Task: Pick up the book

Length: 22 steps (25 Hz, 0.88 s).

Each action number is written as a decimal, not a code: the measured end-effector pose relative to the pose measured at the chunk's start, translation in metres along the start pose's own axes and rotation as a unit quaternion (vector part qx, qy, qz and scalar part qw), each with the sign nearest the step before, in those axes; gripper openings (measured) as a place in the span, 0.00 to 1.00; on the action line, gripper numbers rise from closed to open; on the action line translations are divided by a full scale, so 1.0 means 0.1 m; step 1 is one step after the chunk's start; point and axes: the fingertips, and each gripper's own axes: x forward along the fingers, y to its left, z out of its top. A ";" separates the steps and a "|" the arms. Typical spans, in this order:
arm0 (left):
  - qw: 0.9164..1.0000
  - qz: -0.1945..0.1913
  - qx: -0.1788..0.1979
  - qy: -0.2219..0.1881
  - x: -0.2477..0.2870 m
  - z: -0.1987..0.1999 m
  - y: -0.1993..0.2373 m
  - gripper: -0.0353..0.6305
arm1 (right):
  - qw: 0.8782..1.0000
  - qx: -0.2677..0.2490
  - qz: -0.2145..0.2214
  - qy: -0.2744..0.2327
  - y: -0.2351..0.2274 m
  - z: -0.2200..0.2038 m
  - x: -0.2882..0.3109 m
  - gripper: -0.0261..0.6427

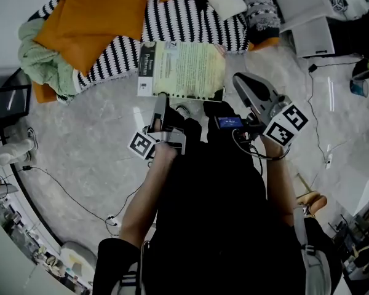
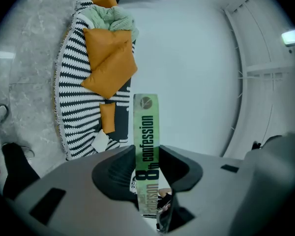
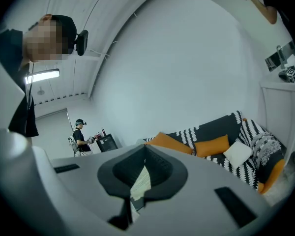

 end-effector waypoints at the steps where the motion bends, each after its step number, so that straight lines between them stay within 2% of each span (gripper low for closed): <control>1: 1.000 0.000 -0.002 0.001 -0.01 -0.01 -0.01 0.29 | 1.000 0.001 0.001 -0.003 0.02 -0.01 -0.01 0.06; 5: 1.000 -0.007 0.002 0.002 -0.03 -0.02 -0.03 0.29 | 1.000 0.000 0.008 -0.012 0.01 -0.08 -0.02 0.06; 9: 1.000 -0.010 0.006 -0.008 -0.02 -0.06 -0.06 0.29 | 0.999 0.011 0.036 -0.007 0.05 -0.17 -0.08 0.06; 13: 1.000 -0.011 0.000 -0.029 -0.06 -0.35 -0.20 0.29 | 0.998 0.004 0.060 0.005 0.09 -0.09 -0.36 0.06; 16: 0.999 -0.015 0.004 -0.029 -0.05 -0.52 -0.29 0.29 | 0.998 0.008 0.065 0.003 0.06 -0.04 -0.50 0.06; 22: 1.000 -0.016 -0.002 -0.027 -0.01 -0.36 -0.40 0.29 | 0.998 -0.012 0.065 0.012 0.21 0.00 -0.37 0.06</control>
